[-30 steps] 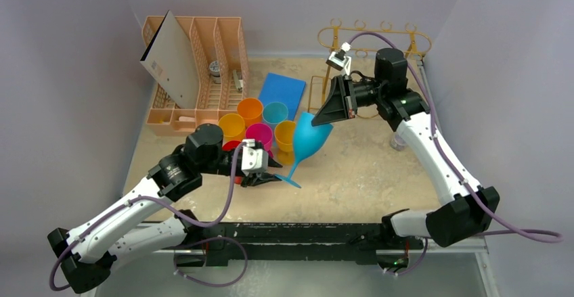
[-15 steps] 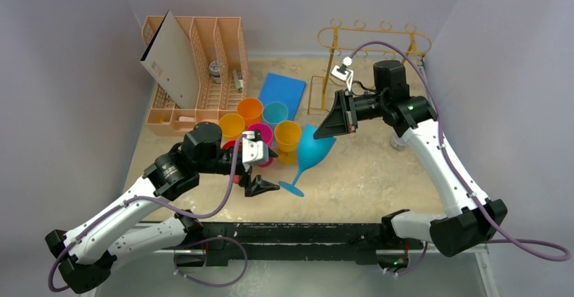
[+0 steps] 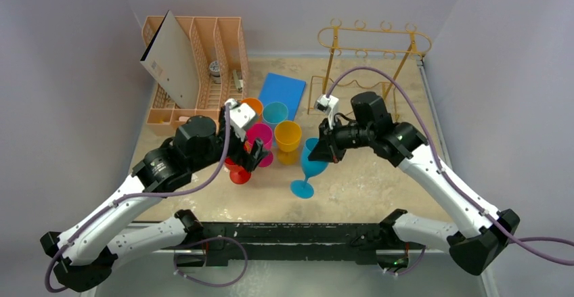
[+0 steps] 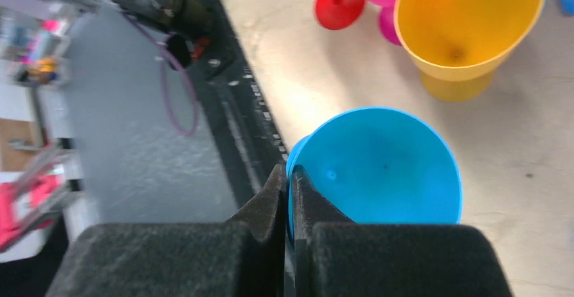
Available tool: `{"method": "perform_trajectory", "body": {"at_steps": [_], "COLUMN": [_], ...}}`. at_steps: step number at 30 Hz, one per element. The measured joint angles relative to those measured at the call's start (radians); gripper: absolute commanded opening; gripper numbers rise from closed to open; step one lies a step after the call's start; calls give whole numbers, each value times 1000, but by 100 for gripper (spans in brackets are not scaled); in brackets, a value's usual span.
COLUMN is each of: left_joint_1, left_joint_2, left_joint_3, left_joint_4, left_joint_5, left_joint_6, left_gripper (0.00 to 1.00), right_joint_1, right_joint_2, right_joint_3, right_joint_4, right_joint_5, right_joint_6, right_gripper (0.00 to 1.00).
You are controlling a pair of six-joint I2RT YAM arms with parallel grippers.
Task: Take the wine glass off the wine glass rack
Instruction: Place the wine glass at the center of the board.
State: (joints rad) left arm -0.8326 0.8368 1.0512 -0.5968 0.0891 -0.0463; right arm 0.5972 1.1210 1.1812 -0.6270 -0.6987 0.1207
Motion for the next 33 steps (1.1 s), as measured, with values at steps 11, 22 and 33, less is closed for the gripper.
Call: {"method": "perform_trajectory", "body": {"at_steps": [11,22,33], "left_joint_1": [213,442,451], "left_joint_2": [89,157,87], "left_joint_3": [112,119,124], "left_joint_4": [-105,-182,-243], "left_joint_5": [-234,-92,-178], "left_joint_6": [-200,-314,-328], "left_gripper": [94,94,96], "right_joint_1": [294,461,515], "right_joint_2": [-29,155,219], "right_joint_3": [-162,-177,-177], "right_joint_4": [255,442,460], "right_joint_5": [377,532,576], "right_joint_6": [-190,-299,-319], "right_gripper": [0,0,31]}}
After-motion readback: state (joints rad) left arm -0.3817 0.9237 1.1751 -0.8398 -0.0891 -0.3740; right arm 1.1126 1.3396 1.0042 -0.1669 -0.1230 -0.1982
